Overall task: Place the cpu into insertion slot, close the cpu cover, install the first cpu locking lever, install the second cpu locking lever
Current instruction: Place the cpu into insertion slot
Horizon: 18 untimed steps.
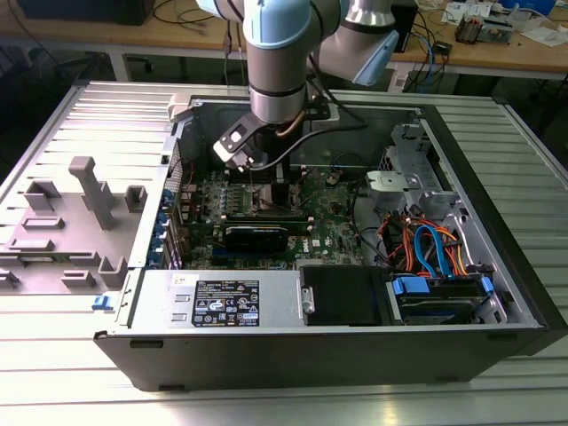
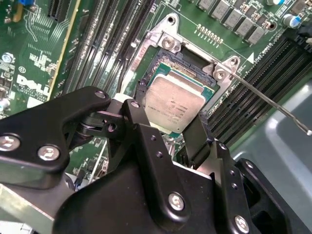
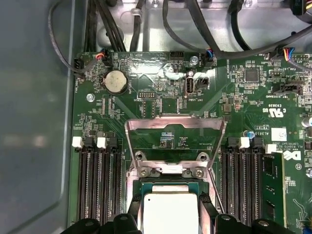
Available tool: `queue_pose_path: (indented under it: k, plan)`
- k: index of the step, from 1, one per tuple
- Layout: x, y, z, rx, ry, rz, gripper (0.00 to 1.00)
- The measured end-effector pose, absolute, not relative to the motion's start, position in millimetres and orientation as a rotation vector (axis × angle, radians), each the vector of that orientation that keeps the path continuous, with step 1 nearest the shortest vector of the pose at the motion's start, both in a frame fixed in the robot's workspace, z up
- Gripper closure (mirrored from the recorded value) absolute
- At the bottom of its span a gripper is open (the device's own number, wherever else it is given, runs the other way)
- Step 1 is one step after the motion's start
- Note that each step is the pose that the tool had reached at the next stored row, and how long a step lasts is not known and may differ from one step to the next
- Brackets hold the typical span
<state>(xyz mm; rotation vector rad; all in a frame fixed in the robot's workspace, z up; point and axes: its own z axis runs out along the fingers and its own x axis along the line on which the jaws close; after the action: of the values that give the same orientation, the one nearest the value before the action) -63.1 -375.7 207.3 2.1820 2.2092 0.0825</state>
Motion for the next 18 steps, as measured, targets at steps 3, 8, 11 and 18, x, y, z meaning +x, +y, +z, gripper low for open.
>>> queue_pose_path:
  k: [3,8,11,18]
  plan:
    - [-64.2,-375.8,205.9,2.205,2.185,0.081,0.45]
    - [-65.1,-375.7,202.4,2.205,2.186,0.082,0.45]
    - [-65.2,-375.7,200.4,2.205,2.185,0.082,0.45]
    - [-65.7,-375.7,199.5,2.207,2.183,0.081,0.45]
